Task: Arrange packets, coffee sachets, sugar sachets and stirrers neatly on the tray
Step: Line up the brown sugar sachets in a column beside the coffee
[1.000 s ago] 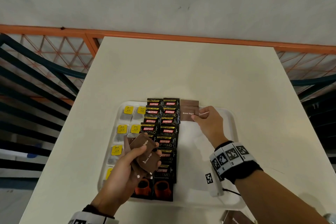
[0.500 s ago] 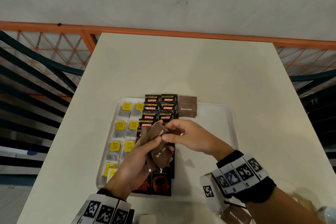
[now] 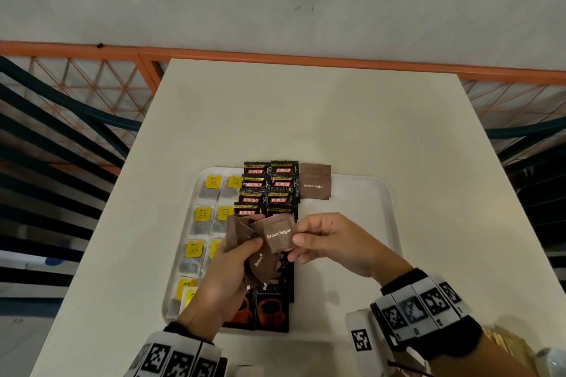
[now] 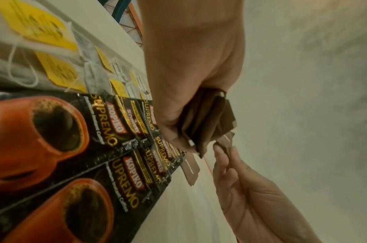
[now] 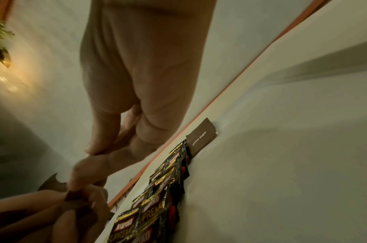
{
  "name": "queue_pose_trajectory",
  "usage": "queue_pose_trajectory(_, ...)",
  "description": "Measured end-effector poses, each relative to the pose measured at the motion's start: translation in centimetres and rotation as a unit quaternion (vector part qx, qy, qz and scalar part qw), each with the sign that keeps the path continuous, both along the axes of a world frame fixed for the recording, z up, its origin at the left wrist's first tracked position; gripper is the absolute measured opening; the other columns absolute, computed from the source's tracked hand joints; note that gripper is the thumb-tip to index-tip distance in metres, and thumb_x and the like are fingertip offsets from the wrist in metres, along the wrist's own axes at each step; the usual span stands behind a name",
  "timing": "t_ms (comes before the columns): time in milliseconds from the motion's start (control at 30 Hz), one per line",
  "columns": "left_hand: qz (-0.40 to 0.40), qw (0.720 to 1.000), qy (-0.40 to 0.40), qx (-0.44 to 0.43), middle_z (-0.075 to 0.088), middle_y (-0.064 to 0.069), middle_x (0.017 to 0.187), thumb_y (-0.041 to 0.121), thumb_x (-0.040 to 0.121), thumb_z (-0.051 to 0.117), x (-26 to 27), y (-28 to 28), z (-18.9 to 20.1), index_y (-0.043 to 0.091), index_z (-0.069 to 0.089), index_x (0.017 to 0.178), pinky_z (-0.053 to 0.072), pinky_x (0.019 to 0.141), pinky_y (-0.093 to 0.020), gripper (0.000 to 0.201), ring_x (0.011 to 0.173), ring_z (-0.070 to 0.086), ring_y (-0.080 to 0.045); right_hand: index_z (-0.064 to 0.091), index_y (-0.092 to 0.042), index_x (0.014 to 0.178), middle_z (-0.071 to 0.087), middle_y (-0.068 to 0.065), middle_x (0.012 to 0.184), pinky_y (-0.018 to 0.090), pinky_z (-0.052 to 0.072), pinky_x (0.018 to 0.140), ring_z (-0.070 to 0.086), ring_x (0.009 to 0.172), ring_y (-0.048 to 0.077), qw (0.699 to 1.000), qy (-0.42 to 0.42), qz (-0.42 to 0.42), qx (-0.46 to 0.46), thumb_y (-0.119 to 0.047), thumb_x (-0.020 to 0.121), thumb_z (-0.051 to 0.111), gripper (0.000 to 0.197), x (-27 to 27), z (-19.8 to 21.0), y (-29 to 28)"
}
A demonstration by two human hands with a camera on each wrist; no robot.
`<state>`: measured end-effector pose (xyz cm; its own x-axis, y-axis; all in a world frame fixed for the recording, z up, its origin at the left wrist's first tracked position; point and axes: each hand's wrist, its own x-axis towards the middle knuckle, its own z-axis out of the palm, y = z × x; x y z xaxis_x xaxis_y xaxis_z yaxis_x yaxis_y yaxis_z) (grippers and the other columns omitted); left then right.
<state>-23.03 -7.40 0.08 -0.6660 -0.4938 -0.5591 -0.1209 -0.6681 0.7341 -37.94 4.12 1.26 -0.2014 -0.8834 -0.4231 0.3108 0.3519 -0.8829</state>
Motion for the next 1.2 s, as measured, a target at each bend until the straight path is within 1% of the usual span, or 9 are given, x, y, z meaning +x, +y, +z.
queue_pose_trajectory(133, -0.008, 1.0, 0.007, 0.023, 0.071, -0.013, 0.08, 0.002, 0.089, 0.05, 0.0, 0.2, 0.3, 0.013, 0.062, 0.104, 0.058, 0.057, -0.035, 0.023, 0.065, 0.068, -0.022, 0.065, -0.009, 0.084, 0.069, 0.003, 0.079, 0.021, 0.054, 0.065, 0.067, 0.072, 0.014, 0.999, -0.009, -0.037, 0.009, -0.002, 0.088, 0.056, 0.012, -0.2, -0.3, 0.3)
queue_pose_trajectory(300, 0.016, 0.993, 0.074, 0.091, 0.062, -0.017, 0.082, 0.01, 0.082, 0.052, 0.1, 0.1, 1.2, 0.009, 0.054, 0.116, 0.057, 0.061, -0.037, 0.034, 0.078, 0.063, -0.031, 0.063, -0.01, 0.081, 0.062, 0.005, 0.073, 0.018, 0.049, 0.056, 0.06, 0.058, 0.01, 0.967, 0.015, -0.248, 0.059, -0.001, 0.083, 0.063, 0.009, -1.6, -1.9, 0.2)
queue_pose_trajectory(400, 0.025, 0.985, 0.105, 0.131, 0.061, -0.019, 0.089, 0.014, 0.083, 0.051, 0.4, 0.0, 1.3, 0.011, 0.054, 0.118, 0.058, 0.063, -0.036, 0.035, 0.086, 0.061, -0.034, 0.062, -0.013, 0.081, 0.064, 0.002, 0.075, 0.018, 0.043, 0.052, 0.058, 0.058, 0.009, 0.941, 0.07, -0.314, 0.108, -0.005, 0.083, 0.065, 0.009, -2.7, -2.9, 0.0)
queue_pose_trajectory(567, 0.031, 0.98, 0.117, 0.155, 0.063, -0.022, 0.099, 0.017, 0.071, 0.066, 0.8, -0.2, 1.2, 0.009, 0.057, 0.116, 0.059, 0.067, -0.04, 0.047, 0.092, 0.064, -0.036, 0.061, -0.015, 0.077, 0.065, 0.004, 0.077, 0.019, 0.038, 0.051, 0.056, 0.057, 0.01, 0.919, 0.131, -0.338, 0.151, -0.009, 0.081, 0.068, 0.01, -3.6, -4.2, -0.8)
queue_pose_trajectory(700, 0.015, 0.985, 0.116, 0.124, 0.064, -0.025, 0.103, 0.002, 0.071, 0.049, 1.0, -0.2, 1.1, 0.007, 0.055, 0.12, 0.058, 0.073, -0.042, 0.05, 0.092, 0.067, -0.038, 0.06, -0.019, 0.071, 0.064, 0.003, 0.072, 0.021, 0.038, 0.055, 0.056, 0.057, 0.012, 0.906, 0.171, -0.349, 0.168, -0.009, 0.08, 0.069, 0.016, -3.9, -4.9, -1.2)
queue_pose_trajectory(833, -0.003, 0.995, 0.08, 0.067, 0.07, -0.022, 0.098, 0.002, 0.067, 0.05, 1.0, -0.1, 1.2, 0.014, 0.057, 0.117, 0.057, 0.061, -0.033, 0.051, 0.078, 0.069, -0.04, 0.06, -0.018, 0.073, 0.061, 0.001, 0.068, 0.021, 0.038, 0.056, 0.053, 0.057, 0.012, 0.904, 0.154, -0.363, 0.163, -0.009, 0.081, 0.067, 0.014, -4.0, -5.1, -1.2)
queue_pose_trajectory(933, -0.002, 0.995, 0.069, 0.069, 0.066, -0.027, 0.108, 0.002, 0.071, 0.052, 1.0, 0.0, 1.0, 0.009, 0.054, 0.124, 0.057, 0.056, -0.03, 0.054, 0.076, 0.07, -0.039, 0.061, -0.015, 0.076, 0.059, 0.001, 0.067, 0.021, 0.037, 0.055, 0.049, 0.055, 0.012, 0.9, 0.133, -0.381, 0.162, -0.008, 0.082, 0.066, 0.011, -4.2, -5.3, -1.0)
queue_pose_trajectory(1067, 0.008, 0.996, 0.044, 0.071, 0.068, -0.022, 0.1, -0.003, 0.084, 0.048, 0.9, 0.2, 0.5, 0.004, 0.054, 0.125, 0.054, 0.049, -0.027, 0.042, 0.072, 0.071, -0.031, 0.063, -0.013, 0.081, 0.059, -0.003, 0.069, 0.02, 0.039, 0.057, 0.052, 0.059, 0.01, 0.896, 0.197, -0.355, 0.179, -0.013, 0.081, 0.068, 0.005, -4.0, -5.3, -0.9)
queue_pose_trajectory(1200, 0.011, 0.998, 0.022, 0.054, 0.072, -0.015, 0.088, -0.004, 0.084, 0.05, 0.7, 0.4, 0.6, 0.005, 0.056, 0.122, 0.054, 0.049, -0.027, 0.04, 0.068, 0.071, -0.023, 0.056, -0.021, 0.072, 0.059, -0.005, 0.073, 0.02, 0.041, 0.068, 0.054, 0.07, 0.013, 0.881, 0.254, -0.356, 0.182, -0.015, 0.08, 0.069, 0.017, -3.7, -5.5, -1.2)
